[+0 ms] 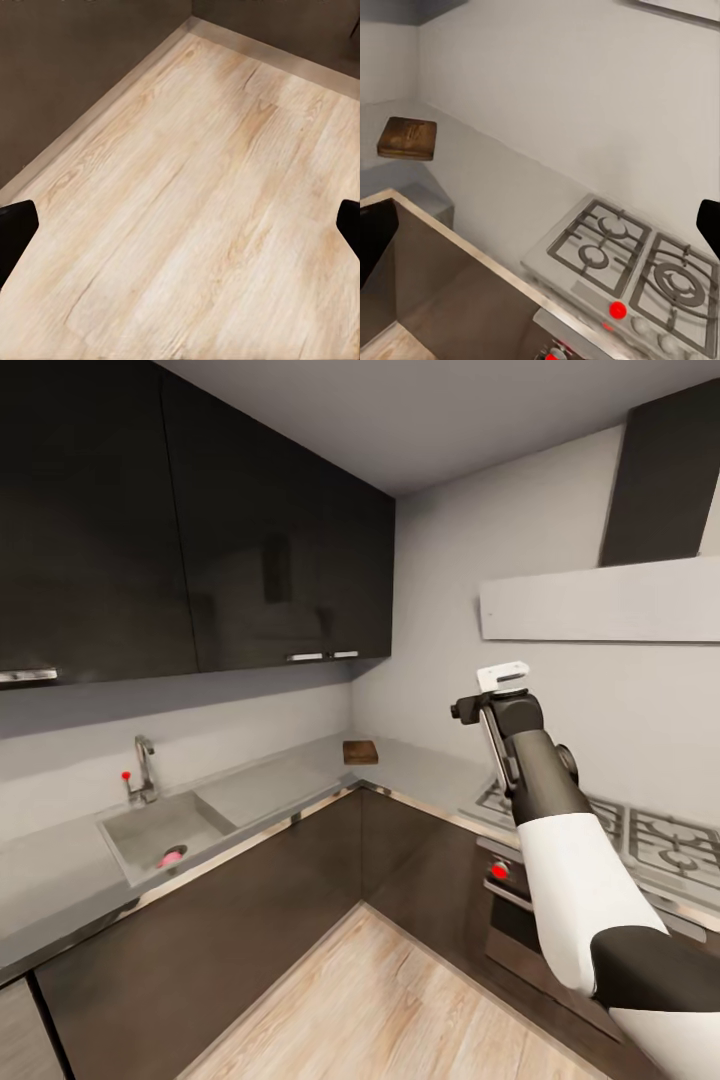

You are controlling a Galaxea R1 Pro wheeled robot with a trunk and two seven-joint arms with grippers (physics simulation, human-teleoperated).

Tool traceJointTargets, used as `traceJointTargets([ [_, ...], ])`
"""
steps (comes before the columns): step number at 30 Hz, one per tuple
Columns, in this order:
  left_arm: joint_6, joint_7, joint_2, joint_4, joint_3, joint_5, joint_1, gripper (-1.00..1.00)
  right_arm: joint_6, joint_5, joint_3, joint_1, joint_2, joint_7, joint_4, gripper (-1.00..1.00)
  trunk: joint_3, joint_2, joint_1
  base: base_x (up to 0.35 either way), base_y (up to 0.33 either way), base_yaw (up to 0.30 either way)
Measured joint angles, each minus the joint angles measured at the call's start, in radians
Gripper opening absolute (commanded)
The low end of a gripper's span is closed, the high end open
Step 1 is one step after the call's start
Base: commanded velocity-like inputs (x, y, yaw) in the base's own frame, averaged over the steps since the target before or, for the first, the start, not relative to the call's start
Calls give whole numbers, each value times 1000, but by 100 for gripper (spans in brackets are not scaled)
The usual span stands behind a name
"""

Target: In the kitchen, take the Vidalia onion out of the sink, dice it on the chopping board with the paring knife, put the diced onion into the bowl on the countertop, then place both the paring knife and the chopping board into the sink.

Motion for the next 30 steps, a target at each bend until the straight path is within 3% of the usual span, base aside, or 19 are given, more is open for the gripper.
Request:
traceJointTargets([
  [30,2,0,0,7,0,1,0,100,18,-2,5,0,6,1,4,100,0,0,0,282,-22,0],
])
